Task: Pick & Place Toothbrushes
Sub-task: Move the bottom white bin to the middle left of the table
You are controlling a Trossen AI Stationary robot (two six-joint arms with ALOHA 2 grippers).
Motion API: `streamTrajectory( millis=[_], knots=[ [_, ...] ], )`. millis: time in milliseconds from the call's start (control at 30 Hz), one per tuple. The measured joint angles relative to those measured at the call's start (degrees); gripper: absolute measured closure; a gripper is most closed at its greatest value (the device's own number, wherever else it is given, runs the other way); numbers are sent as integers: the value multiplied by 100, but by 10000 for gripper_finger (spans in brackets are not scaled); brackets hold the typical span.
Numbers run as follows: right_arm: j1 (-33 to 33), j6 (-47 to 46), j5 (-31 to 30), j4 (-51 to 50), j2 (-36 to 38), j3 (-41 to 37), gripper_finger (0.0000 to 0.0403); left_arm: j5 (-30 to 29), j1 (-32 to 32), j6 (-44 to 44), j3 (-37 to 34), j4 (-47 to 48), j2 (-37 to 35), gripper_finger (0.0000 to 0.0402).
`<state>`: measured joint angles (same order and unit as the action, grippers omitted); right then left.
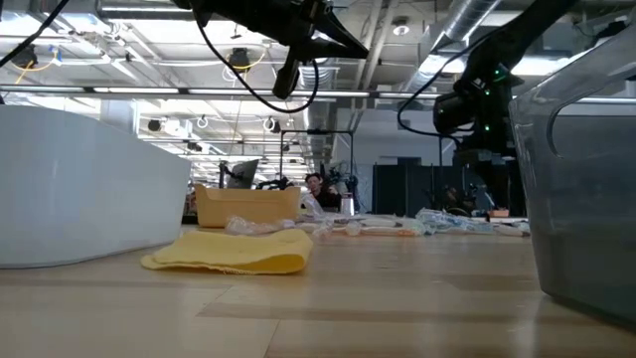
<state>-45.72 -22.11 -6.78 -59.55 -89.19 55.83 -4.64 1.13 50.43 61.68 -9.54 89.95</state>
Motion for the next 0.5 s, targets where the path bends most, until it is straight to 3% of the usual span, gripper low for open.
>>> streamTrajectory(
  millis=[267,500],
  knots=[
    [108,193,88,-95,0,8,206,0,0,0,-1,0,0,394],
    [9,1781,213,-897,0,689,219,0,-9,0,-1,-34,-2,394]
  ],
)
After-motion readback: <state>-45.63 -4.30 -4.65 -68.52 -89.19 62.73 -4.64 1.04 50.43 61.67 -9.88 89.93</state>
